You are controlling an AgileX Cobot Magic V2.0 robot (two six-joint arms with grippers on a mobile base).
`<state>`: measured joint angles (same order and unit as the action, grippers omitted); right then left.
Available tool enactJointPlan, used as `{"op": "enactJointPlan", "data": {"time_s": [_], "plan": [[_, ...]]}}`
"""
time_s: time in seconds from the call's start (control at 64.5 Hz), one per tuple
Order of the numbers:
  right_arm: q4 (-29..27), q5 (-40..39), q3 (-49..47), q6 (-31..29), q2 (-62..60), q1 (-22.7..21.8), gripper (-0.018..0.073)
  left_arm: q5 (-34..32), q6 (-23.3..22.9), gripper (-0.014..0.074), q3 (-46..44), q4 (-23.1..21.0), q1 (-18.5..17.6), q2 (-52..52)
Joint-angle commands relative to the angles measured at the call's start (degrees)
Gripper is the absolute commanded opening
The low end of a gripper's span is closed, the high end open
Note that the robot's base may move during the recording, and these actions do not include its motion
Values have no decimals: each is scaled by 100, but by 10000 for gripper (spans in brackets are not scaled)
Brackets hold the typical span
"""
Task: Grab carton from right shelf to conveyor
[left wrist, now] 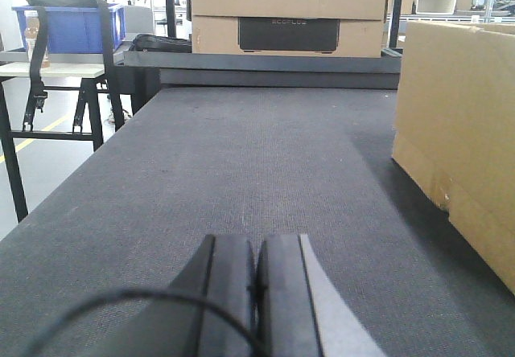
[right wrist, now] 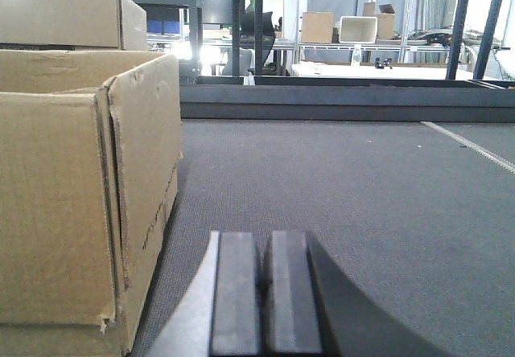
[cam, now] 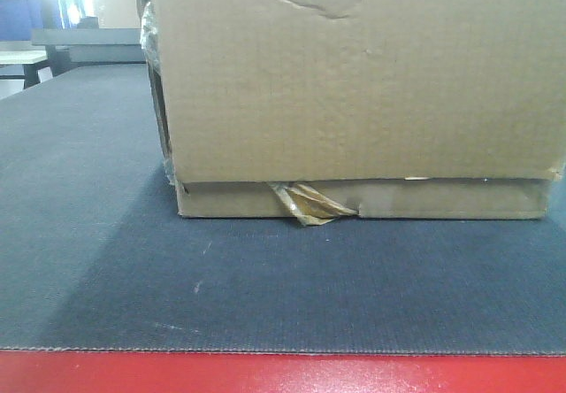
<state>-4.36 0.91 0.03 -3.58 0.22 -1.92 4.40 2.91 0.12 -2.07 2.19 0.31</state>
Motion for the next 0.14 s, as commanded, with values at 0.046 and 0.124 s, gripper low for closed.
{"op": "enactJointPlan", "data": {"time_s": [0.046, 0.124], "plan": [[-27, -147, -3, -46, -22, -26, -70, -95, 9, -6, -12, -28, 13, -31], [-27, -147, -3, -46, -22, -26, -70, -95, 9, -6, -12, -28, 13, -31]]}}
